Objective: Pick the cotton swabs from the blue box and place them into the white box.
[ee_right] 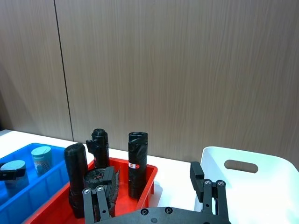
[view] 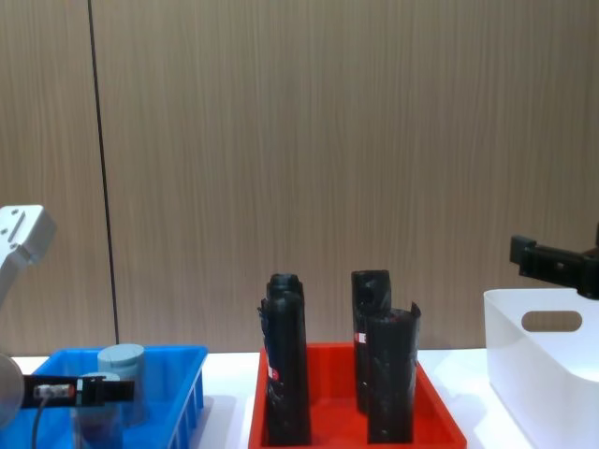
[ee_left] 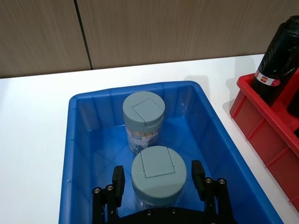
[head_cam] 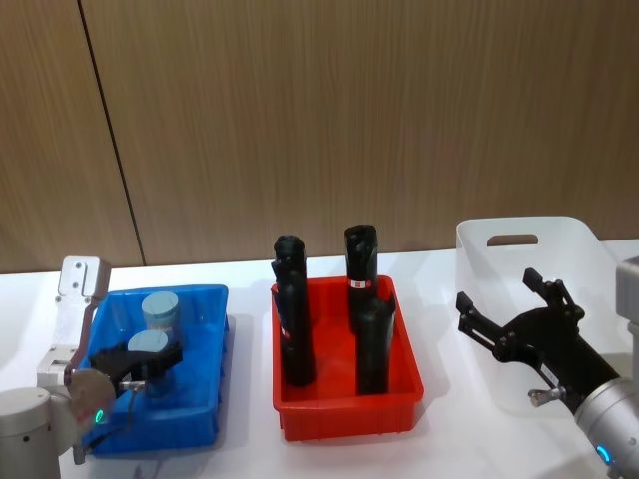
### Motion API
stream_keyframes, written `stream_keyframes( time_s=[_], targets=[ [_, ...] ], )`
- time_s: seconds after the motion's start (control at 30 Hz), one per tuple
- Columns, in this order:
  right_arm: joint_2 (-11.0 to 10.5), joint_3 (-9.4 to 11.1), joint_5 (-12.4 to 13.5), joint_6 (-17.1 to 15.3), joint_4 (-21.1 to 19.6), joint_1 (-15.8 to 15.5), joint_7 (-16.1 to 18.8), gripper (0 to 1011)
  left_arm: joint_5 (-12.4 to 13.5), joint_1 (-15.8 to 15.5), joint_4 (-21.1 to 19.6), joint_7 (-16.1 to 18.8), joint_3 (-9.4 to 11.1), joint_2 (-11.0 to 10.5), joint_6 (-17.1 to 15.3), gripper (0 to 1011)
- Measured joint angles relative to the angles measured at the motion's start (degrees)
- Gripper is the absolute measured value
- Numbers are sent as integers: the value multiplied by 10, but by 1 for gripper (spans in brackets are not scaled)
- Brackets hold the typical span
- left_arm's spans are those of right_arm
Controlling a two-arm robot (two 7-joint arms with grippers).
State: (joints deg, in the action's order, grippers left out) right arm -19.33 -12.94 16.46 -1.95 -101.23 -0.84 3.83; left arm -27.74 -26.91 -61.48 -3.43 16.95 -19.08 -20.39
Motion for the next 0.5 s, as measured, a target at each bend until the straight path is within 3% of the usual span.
stream_keyframes(
  time_s=[0.3, 0.5],
  targets=[
    [0, 0, 0, 0, 0, 0, 0, 1001, 4, -7, 16, -11, 2, 5, 3, 682],
    [0, 0, 0, 0, 0, 0, 0, 1002, 7, -5, 14, -12, 3, 5, 8, 671]
  ],
)
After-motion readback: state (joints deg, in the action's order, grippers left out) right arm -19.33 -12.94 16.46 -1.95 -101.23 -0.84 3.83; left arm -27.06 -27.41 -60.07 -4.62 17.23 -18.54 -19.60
